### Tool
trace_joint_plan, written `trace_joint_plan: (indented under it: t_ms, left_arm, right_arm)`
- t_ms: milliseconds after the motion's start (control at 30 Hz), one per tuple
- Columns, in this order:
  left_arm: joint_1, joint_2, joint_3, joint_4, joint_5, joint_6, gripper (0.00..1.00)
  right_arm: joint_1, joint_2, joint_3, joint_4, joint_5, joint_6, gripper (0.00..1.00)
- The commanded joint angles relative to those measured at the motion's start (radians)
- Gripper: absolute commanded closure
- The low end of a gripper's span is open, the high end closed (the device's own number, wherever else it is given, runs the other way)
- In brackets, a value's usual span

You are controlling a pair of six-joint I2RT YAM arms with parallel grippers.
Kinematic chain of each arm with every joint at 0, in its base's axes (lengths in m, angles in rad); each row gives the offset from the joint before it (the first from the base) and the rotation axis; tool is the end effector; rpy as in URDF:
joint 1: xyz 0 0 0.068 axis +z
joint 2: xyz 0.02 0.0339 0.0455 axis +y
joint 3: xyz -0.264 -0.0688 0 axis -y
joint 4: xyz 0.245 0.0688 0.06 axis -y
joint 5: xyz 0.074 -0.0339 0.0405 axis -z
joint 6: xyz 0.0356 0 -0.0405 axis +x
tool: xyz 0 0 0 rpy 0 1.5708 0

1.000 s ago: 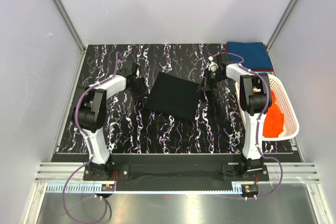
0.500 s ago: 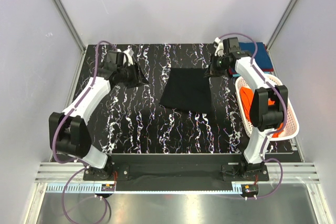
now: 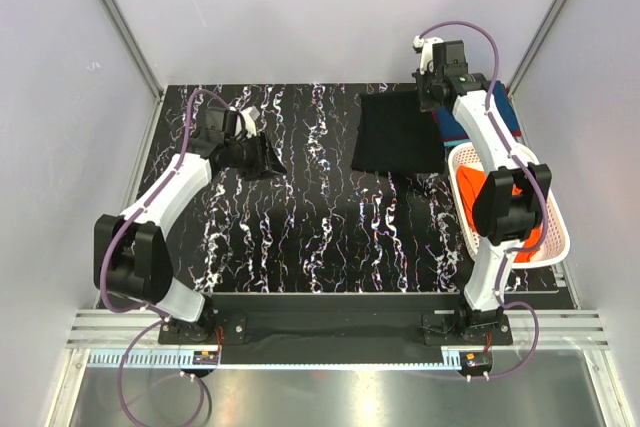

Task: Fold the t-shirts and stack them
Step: Neatly place the folded tshirt to the corner

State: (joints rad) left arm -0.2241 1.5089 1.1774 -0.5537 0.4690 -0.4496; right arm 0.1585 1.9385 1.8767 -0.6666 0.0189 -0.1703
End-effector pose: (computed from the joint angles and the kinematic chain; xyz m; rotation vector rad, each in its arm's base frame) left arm 0.3102 -0.0872 0.2721 -0.0698 2.5202 -0.8627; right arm 0.4395 0.0696 0.3317 -0.3667 2.2698 -0.0278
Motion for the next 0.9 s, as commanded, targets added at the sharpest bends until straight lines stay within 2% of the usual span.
trace_joint_plan:
  t_ms: [0,233,367,533,867]
  left_arm:
    - [-0.001,-0.030,0.007,0.034,0.042,0.015,0.51]
    - [0.000,-0.039,0.002,0.038,0.045,0.014,0.51]
    - [-0.001,-0.036,-0.005,0.041,0.054,0.011,0.51]
    - [-0.001,-0.035,-0.002,0.044,0.059,0.009,0.51]
    - [-0.001,-0.030,-0.005,0.044,0.056,0.011,0.51]
  right_arm:
    - [-0.027,0.040,0.094,0.111,0.130,-0.138,1.00]
    - [-0.100,0.106,0.131,0.222,0.090,-0.228,1.00]
    - [-0.143,0.123,0.119,0.341,0.026,-0.259,1.00]
    - [-0.152,0.175,0.211,0.340,-0.051,-0.310,1.00]
    - [-0.183,0.137,0.231,0.338,-0.117,-0.408,1.00]
